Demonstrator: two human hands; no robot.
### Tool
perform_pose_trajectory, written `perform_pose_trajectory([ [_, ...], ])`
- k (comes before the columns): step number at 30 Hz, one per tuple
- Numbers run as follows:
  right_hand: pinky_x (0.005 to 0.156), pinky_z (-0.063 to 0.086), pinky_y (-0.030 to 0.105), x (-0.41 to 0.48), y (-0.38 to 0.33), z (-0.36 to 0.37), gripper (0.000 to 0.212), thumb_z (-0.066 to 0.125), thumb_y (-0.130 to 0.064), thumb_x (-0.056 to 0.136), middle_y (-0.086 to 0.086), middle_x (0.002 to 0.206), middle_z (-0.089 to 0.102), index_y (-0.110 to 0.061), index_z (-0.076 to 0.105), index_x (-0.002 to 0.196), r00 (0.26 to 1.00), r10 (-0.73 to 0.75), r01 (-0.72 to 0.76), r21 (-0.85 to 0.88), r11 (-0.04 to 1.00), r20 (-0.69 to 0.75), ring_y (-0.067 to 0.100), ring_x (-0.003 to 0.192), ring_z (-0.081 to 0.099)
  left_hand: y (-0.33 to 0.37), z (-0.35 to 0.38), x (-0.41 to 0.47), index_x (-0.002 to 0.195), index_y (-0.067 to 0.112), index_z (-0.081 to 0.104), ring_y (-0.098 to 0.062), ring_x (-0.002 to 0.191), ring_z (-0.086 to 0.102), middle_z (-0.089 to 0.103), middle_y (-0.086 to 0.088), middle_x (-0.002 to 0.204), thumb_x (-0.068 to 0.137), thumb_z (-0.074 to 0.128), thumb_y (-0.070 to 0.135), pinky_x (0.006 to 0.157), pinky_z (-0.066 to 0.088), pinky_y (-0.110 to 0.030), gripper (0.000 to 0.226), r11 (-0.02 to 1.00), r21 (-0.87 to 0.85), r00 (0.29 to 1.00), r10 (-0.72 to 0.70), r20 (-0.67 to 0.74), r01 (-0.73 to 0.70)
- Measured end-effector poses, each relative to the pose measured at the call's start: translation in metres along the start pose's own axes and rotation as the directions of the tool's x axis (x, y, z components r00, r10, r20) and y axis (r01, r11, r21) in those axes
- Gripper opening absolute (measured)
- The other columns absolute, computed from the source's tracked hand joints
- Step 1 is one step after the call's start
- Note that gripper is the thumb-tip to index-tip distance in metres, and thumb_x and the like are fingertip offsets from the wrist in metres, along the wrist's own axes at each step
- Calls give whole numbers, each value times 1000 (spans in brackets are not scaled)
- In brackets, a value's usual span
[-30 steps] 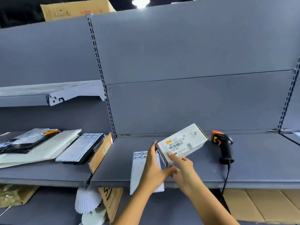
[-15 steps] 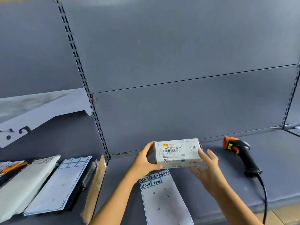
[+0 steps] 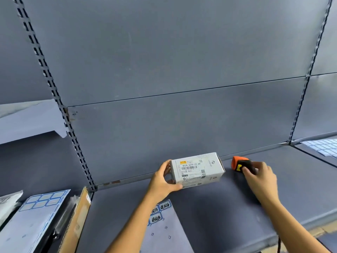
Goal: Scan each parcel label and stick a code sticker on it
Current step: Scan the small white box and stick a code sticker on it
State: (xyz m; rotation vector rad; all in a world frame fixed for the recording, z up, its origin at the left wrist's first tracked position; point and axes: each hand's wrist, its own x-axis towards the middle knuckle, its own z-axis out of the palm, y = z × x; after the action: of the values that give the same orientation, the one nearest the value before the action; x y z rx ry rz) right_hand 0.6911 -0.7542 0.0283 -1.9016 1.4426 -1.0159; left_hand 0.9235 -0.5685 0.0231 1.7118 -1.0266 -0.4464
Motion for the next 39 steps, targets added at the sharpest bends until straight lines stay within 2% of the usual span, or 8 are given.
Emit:
perform_pose_trajectory([
  [3, 88, 41, 43, 22, 25, -2, 53, 64, -40, 81, 19, 121, 51, -8, 48, 120, 964, 212, -163, -279, 946, 157, 41, 112, 48, 1, 9, 9, 111, 44, 50, 6, 111, 55, 63, 22, 113, 57, 83, 5, 96, 48, -26, 74, 1000, 16, 1000, 10, -13, -9],
  [6, 73, 42, 37, 26, 35, -2, 47, 67, -32, 80, 19, 108, 57, -3, 47, 112, 926, 264, -175, -311, 934, 270, 35, 97, 54, -3, 21, 14, 109, 45, 50, 1, 109, 57, 64, 19, 112, 58, 81, 2, 92, 49, -23, 74, 1000, 20, 999, 23, -36, -23],
  [10, 56, 37, 30, 31, 29, -12, 29, 71, -7, 74, 13, 66, 54, 10, 57, 93, 893, 260, -292, 33, 956, 368, 28, 60, 51, -9, 32, 17, 111, 43, 50, -5, 104, 59, 62, 14, 114, 61, 77, -5, 82, 52, -19, 74, 1000, 0, 998, 17, -65, -17],
  [14, 65, 55, 40, 7, -1, -26, 33, 67, 9, 77, 14, 96, 56, -4, 47, 100, 872, 105, -328, 412, 850, 479, 31, 78, 63, -12, 39, 23, 117, 40, 50, -4, 106, 57, 61, 16, 115, 63, 76, -3, 84, 52, -20, 74, 999, 32, 992, 33, -119, -30],
  [17, 63, 56, 37, -20, -29, -38, 32, 63, 9, 81, 9, 99, 59, -9, 46, 102, 837, -28, -315, 522, 792, 547, 27, 81, 72, -14, 43, 28, 124, 33, 50, -4, 109, 56, 60, 14, 117, 62, 77, -3, 89, 51, -24, 76, 999, 49, 987, 28, -158, -21],
  [23, 56, 51, 30, -58, -56, -36, 29, 60, 6, 82, 9, 93, 61, -11, 45, 100, 843, -121, -153, 449, 880, 525, 14, 71, 70, -16, 43, 31, 124, 29, 50, 3, 106, 55, 60, 18, 114, 64, 75, -4, 82, 49, -13, 72, 994, 98, 982, 57, -182, -39],
  [32, 65, 51, 43, -73, -60, -25, 27, 56, 0, 85, 10, 80, 65, -14, 36, 98, 847, -164, -30, 353, 935, 506, 29, 71, 61, -20, 43, 36, 124, 28, 49, 19, 100, 50, 57, 27, 109, 66, 75, -6, 78, 45, -5, 72, 992, 121, 983, 66, -174, -45],
  [39, 66, 52, 49, -74, -59, -17, 29, 57, -1, 85, 19, 86, 62, -13, 35, 98, 844, -161, -23, 334, 942, 511, 39, 79, 61, -15, 44, 34, 125, 23, 49, -4, 100, 56, 61, 11, 111, 65, 73, -6, 81, 50, -16, 71, 995, 93, 985, 61, -163, -46],
])
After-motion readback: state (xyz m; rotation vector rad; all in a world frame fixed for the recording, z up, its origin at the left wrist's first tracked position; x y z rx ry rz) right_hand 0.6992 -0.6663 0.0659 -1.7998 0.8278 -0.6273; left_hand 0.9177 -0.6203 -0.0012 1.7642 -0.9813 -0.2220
